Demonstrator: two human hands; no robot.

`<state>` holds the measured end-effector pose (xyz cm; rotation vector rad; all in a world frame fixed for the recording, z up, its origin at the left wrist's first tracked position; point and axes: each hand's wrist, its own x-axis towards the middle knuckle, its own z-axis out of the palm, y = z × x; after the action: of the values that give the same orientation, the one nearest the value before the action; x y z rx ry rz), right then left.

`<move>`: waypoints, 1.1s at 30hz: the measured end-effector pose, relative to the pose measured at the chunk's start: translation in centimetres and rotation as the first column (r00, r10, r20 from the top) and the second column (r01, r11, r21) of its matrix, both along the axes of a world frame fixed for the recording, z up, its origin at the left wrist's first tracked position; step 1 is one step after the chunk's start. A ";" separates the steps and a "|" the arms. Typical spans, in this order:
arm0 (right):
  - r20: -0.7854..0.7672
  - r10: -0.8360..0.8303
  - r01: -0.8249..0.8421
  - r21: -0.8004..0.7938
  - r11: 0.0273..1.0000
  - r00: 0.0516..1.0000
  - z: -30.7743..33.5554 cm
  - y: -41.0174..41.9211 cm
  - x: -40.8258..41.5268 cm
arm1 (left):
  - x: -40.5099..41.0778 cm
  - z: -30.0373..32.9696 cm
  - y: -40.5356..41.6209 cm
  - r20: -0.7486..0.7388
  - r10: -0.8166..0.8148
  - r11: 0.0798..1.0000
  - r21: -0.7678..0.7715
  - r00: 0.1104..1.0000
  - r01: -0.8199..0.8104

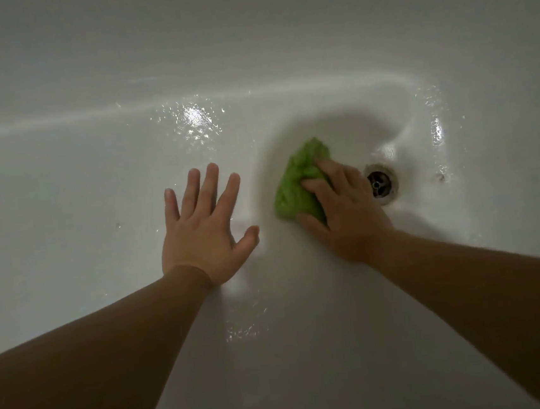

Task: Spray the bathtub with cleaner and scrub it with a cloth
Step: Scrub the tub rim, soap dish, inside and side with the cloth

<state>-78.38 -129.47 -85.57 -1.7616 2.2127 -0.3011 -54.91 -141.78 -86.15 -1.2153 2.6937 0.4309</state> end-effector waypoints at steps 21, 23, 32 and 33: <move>-0.019 -0.111 0.102 -0.263 0.959 0.994 -2.3 -3.0 0.6 | -2.7 -0.6 -1.5 0.012 -0.056 0.998 -0.033 0.998 0.056; -0.058 -0.138 0.118 -0.269 0.956 0.989 -2.4 -5.9 -4.0 | -2.9 -0.6 -1.6 0.010 -0.060 0.998 -0.034 0.998 0.060; -0.268 -0.425 0.426 -0.057 0.903 0.864 -0.2 6.2 -10.5 | -3.9 -0.6 -2.9 0.016 -0.080 0.996 -0.042 0.997 0.080; -0.278 -0.465 0.460 -0.088 0.884 0.841 -0.7 7.1 -8.7 | -4.0 -0.6 -2.8 0.014 -0.078 0.996 -0.049 0.997 0.078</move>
<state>-87.04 -122.32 -86.28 -1.3175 2.8512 -0.1660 -58.90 -144.63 -86.76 -1.1164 2.7461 0.3464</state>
